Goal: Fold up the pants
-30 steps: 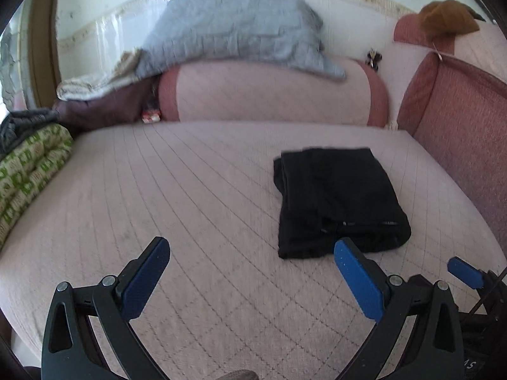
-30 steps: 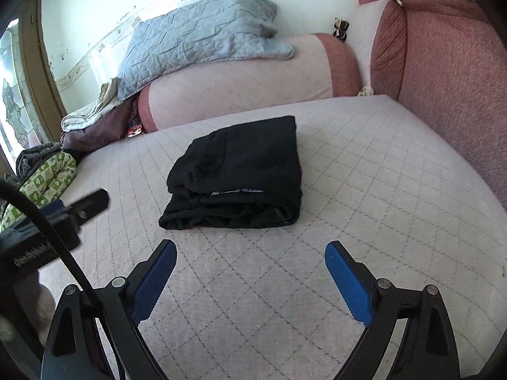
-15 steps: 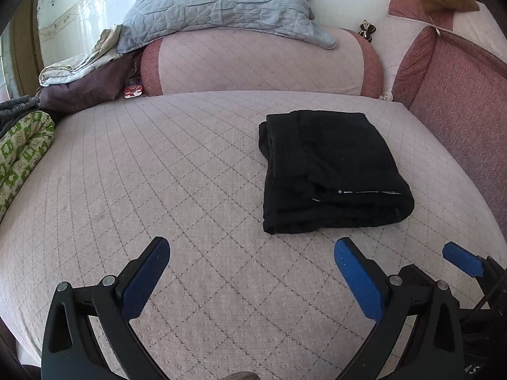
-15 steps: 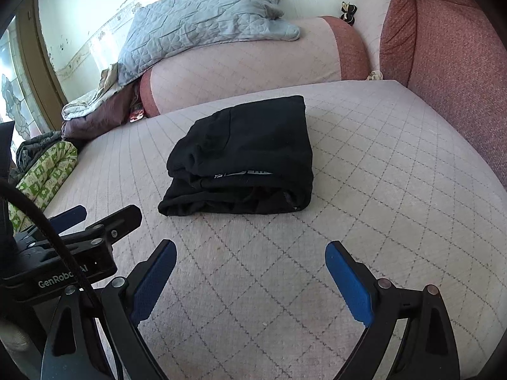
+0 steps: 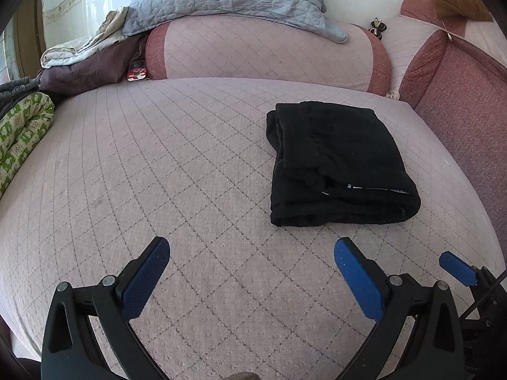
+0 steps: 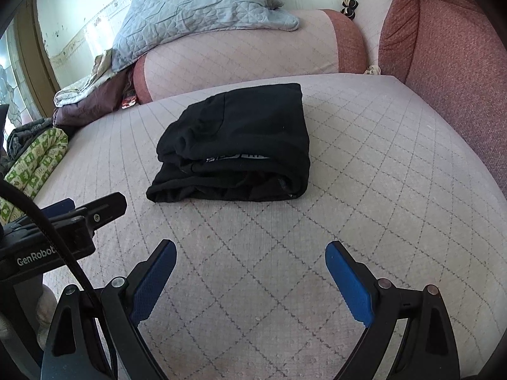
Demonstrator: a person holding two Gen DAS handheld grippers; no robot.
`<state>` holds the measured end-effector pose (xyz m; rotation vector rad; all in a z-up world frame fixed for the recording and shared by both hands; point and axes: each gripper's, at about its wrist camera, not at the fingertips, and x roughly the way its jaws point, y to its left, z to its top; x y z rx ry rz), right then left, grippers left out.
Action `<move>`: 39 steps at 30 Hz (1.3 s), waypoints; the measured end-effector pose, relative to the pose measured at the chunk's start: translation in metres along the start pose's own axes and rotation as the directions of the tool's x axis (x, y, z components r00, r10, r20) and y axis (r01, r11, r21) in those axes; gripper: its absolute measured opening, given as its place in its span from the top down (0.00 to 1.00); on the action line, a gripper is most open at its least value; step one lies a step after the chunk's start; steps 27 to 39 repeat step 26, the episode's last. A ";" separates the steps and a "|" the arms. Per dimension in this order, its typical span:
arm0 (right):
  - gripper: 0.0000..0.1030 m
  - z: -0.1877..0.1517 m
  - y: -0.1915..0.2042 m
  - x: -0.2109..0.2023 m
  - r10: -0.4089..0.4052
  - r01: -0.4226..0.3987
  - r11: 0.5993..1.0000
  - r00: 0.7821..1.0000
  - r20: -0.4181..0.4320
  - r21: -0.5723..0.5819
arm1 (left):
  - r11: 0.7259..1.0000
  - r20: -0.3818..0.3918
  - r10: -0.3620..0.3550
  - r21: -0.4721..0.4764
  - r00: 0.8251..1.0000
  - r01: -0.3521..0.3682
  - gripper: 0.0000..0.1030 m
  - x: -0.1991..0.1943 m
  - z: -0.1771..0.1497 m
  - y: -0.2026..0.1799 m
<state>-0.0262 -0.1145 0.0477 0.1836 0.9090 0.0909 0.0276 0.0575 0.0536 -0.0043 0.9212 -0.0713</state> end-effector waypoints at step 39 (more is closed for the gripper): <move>0.05 -0.006 0.006 0.004 0.002 -0.002 1.000 1.000 -0.022 -0.009 | 1.000 -0.050 -0.027 -0.009 0.998 0.026 0.00 0.010 -0.004 0.001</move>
